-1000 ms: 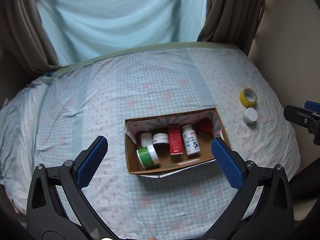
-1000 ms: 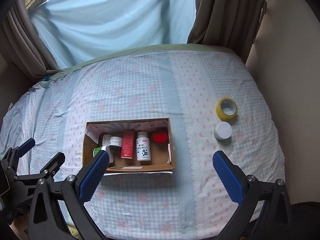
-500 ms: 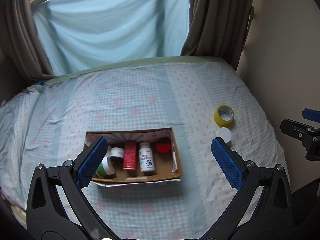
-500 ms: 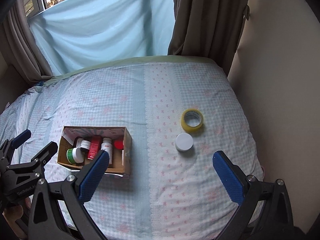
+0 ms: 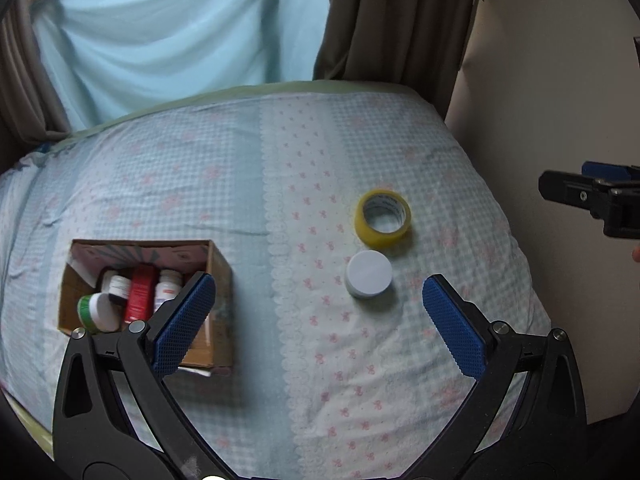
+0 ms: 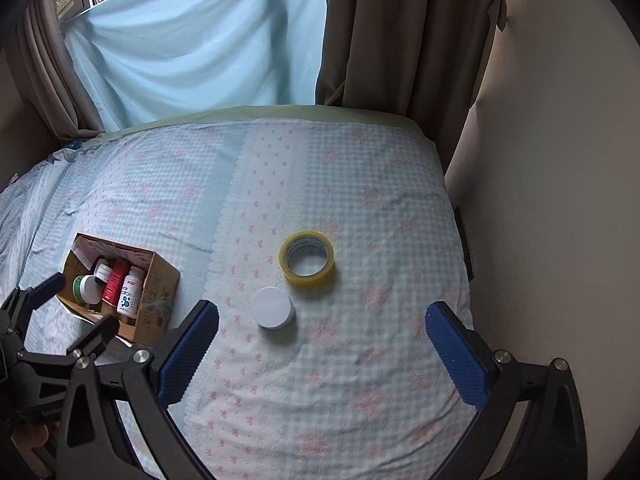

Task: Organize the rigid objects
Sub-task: 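Lift both tools away from the box toward the tape and white jar, then grasp the white-lidded jar with left tool while right tool grasps the yellow tape roll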

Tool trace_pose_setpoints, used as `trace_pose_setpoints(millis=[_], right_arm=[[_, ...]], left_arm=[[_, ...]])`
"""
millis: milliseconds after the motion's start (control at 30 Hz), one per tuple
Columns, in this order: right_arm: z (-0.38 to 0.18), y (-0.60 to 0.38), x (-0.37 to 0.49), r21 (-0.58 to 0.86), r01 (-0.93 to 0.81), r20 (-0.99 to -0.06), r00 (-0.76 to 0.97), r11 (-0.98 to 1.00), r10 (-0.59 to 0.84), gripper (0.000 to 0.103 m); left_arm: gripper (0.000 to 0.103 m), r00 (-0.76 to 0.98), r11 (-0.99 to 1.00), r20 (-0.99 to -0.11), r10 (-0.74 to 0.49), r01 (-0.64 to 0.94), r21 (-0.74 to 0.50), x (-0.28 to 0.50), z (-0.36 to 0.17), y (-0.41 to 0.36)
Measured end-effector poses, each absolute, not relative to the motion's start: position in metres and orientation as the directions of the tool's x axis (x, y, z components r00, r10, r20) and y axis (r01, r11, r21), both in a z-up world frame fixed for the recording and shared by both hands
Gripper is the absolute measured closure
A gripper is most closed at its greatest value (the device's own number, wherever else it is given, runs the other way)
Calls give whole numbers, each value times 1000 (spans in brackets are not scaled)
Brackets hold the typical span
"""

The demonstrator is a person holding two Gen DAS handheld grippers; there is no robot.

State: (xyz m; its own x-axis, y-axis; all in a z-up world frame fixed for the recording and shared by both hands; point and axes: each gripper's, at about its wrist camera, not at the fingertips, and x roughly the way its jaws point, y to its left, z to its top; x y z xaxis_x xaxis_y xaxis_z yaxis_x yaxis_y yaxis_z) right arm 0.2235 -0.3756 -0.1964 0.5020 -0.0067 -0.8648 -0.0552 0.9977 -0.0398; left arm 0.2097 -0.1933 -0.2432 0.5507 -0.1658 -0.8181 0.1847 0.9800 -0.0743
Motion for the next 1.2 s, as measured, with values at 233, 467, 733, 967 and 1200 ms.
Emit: trace_pose_setpoints(millis=[233,467,733,967,1200], right_arm=[[-247,-413,252,-57,-147,-842,538,987,32,0],[-327,-422,283,-35,-321,-846,514,946,143,0],[-421,-400,327,-6,-535,-854,442,845,274,0],[-463,-381,361,6,-651,-850,397,759,346,0],[-485,-366,371,-10,-699,-843,391,715,370,0]], left_arm=[[0,491,965,-846,-211,242,-100,224,-328,-250],[0,461,971,-866,-195,213,-105,247,-415,-271],[0,535,976,-835,-128,217,-10,273,-480,-287],[12,575,972,-803,-159,234,-25,290,-498,-291],[35,578,965,-791,-199,254,-57,292,-501,-292]])
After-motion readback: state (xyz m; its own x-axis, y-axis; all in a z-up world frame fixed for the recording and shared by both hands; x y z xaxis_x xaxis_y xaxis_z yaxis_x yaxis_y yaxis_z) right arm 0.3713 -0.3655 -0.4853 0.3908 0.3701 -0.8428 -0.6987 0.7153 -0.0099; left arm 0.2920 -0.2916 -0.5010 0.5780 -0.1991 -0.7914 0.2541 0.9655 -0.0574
